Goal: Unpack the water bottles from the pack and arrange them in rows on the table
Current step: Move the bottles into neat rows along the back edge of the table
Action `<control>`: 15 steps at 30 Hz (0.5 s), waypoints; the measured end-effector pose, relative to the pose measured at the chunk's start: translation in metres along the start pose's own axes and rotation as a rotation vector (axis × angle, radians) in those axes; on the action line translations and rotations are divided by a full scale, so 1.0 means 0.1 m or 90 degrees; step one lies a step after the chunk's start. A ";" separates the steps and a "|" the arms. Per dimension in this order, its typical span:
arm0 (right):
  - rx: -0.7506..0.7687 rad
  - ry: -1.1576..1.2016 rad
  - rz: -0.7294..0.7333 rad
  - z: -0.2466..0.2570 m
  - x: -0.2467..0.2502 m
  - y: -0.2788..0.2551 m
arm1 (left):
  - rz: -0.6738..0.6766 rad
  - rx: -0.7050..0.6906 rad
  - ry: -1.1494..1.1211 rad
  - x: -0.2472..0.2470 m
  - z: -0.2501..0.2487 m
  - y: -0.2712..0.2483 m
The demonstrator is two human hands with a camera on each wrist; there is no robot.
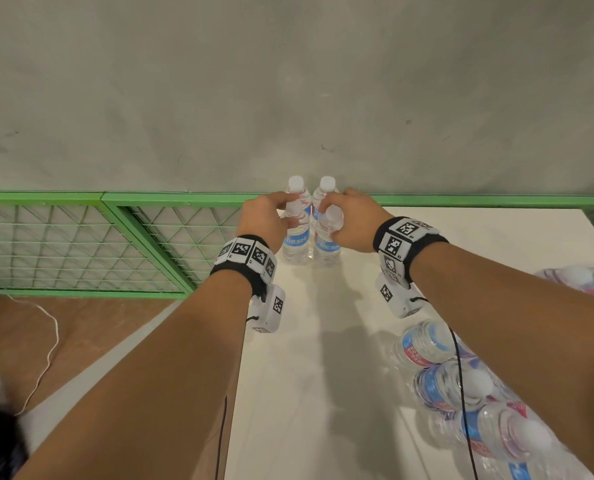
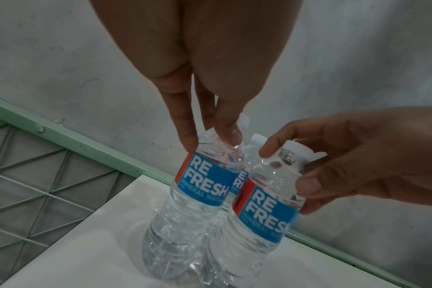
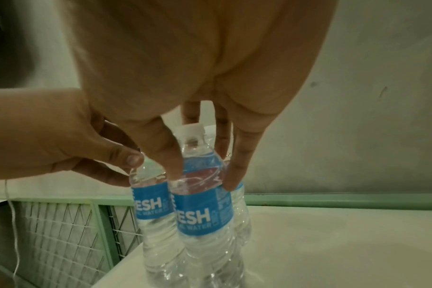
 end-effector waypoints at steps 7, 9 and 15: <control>-0.053 0.002 -0.041 0.06 0.00 0.07 | -0.007 -0.003 0.010 -0.04 -0.01 0.01; -0.059 0.003 -0.051 0.07 -0.02 0.10 | -0.003 -0.003 0.008 -0.03 -0.01 0.02; -0.061 -0.006 -0.052 0.05 -0.01 0.11 | -0.003 -0.010 -0.005 -0.05 -0.01 0.03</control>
Point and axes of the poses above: each hand's wrist, its own y-axis towards the middle knuckle, its own x-axis out of the back of the hand, z = x × y, the point moved 2 cm from there along y, towards the middle knuckle, and after that the axes turned 5 degrees about y, right-handed, at the moved point
